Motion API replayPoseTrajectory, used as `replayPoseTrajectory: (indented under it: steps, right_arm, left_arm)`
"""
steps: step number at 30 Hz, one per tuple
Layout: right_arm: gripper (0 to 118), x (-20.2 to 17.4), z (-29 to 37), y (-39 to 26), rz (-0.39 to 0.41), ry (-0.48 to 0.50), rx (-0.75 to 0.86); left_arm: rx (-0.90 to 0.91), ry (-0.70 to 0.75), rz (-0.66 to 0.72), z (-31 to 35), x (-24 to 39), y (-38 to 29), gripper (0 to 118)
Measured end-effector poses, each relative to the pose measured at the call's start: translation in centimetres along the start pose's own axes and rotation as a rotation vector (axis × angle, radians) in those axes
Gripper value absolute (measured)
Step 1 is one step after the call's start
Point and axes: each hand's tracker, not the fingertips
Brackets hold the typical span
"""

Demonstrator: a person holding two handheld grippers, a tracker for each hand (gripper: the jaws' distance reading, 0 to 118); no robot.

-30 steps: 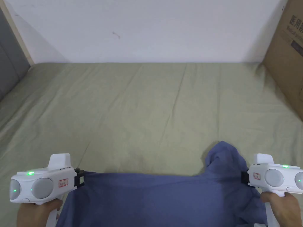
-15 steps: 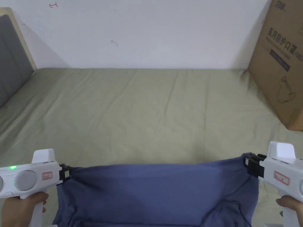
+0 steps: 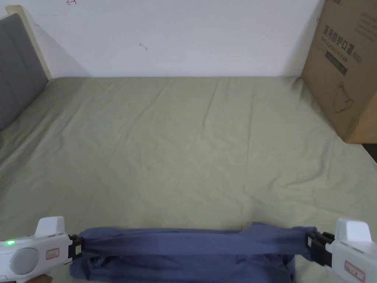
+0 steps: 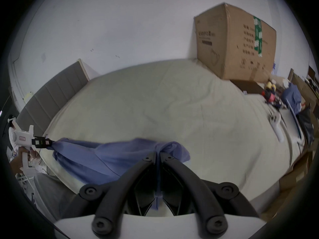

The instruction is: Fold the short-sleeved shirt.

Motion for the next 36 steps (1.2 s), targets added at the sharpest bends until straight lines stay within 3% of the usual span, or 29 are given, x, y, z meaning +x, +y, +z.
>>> replayPoseTrajectory:
  steps: [4, 14, 16, 19, 20, 28, 36]
  right_arm:
    - [2, 1.0, -1.8, -3.6, -0.083, -0.058, -0.058]
    - [3, 0.6, -4.0, -6.1, -0.1, -0.133, -0.125]
    - [9, -0.1, -2.9, -5.5, -0.099, -0.131, -0.12]
    - [71, -1.1, -0.5, -3.7, -0.067, -0.149, -0.053]
    - [85, -1.6, 0.5, -2.8, -0.053, -0.136, -0.013]
    - [86, -7.1, 7.8, 6.0, 0.05, -0.077, 0.384]
    - [85, -13.0, 11.2, 9.6, 0.186, -0.148, 0.682]
  left_arm:
    - [-0.027, 0.013, 0.005, -1.0, -0.1, -2.6, 1]
    - [-0.053, 0.071, -0.02, -2.4, 0.7, -5.0, 3]
    - [-0.049, 0.066, -0.014, -1.8, 0.8, -4.7, 21]
    - [-0.039, 0.055, 0.017, 0.1, 1.6, -3.7, 93]
    - [0.013, 0.019, 0.025, 1.0, 2.0, -3.1, 111]
    - [0.483, -0.052, -0.025, 10.8, 7.4, 3.5, 113]
    - [0.833, 0.034, -0.154, 16.1, 12.9, 6.7, 110]
